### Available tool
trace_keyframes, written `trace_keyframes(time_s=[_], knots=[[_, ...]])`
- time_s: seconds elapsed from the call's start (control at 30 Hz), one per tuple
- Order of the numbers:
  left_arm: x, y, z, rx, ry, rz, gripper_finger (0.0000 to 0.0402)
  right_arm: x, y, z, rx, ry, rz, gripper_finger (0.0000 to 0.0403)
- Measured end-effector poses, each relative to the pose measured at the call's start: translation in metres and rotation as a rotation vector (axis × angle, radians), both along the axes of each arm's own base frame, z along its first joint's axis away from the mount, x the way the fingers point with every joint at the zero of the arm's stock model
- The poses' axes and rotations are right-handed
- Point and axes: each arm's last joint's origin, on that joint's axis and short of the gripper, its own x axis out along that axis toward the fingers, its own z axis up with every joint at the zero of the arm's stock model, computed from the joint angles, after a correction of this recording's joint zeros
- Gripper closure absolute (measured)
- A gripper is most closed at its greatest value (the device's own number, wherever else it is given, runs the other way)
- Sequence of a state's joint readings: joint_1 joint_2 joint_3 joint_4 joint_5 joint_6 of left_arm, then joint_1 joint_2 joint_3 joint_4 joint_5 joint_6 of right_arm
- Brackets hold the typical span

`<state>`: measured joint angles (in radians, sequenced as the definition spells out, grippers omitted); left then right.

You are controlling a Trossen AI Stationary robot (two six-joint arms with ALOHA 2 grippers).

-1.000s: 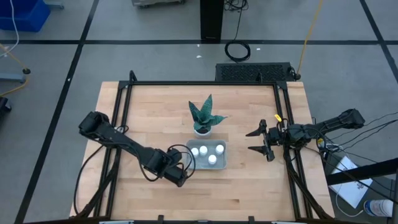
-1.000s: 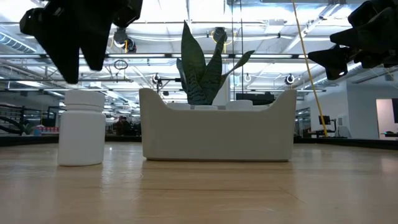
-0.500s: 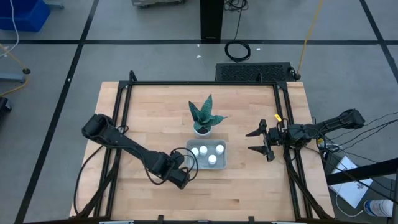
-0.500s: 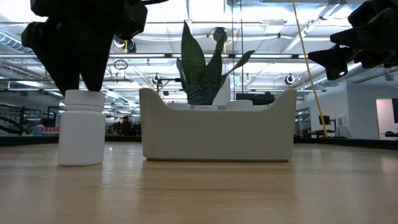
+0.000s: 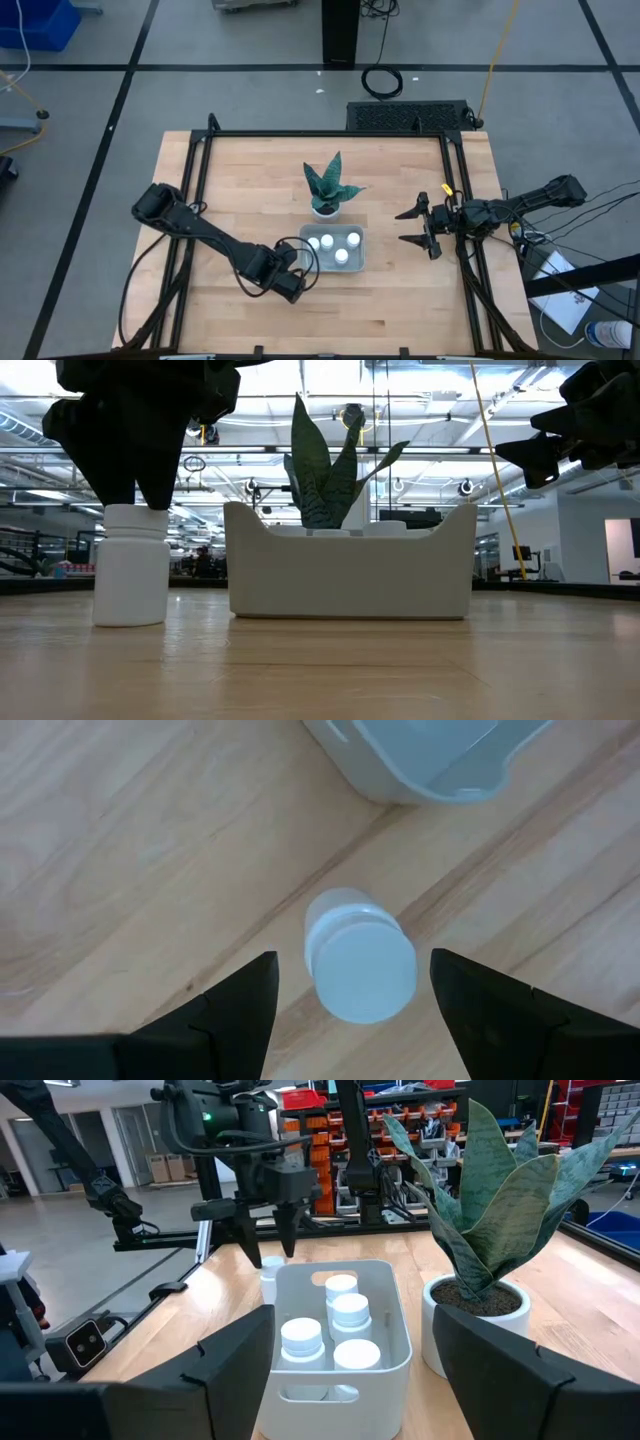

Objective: Pick and place pill bottles into a basket
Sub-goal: Put the white pill bottle into the gray bin

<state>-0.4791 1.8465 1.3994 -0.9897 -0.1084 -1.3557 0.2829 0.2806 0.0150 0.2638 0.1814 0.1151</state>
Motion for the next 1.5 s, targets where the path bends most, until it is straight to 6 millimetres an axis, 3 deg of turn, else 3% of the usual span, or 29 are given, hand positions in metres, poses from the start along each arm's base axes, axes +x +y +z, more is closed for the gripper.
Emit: trace_keyframes(time_s=[0.33,0.53,1.0,1.37,1.5], knots=[[0.003,0.0,-0.004,-0.022,-0.034,-0.023,0.0133,0.0,0.0,0.0,0.0,0.0,0.0,0.0138],[-0.003,0.0,-0.016,-0.039,0.006,-0.023,0.0133,0.0,0.0,0.0,0.0,0.0,0.001,0.0138],[-0.001,-0.001,-0.017,-0.061,-0.011,-0.026,0.0134,0.0,0.0,0.0,0.0,0.0,0.0,0.0138],[0.001,0.0,-0.015,-0.068,-0.026,-0.041,0.023,0.0,0.0,0.0,0.0,0.0,0.0,0.0138],[0.002,0.0,-0.015,-0.068,-0.028,-0.046,0.0239,0.0,0.0,0.0,0.0,0.001,0.0,0.0138]])
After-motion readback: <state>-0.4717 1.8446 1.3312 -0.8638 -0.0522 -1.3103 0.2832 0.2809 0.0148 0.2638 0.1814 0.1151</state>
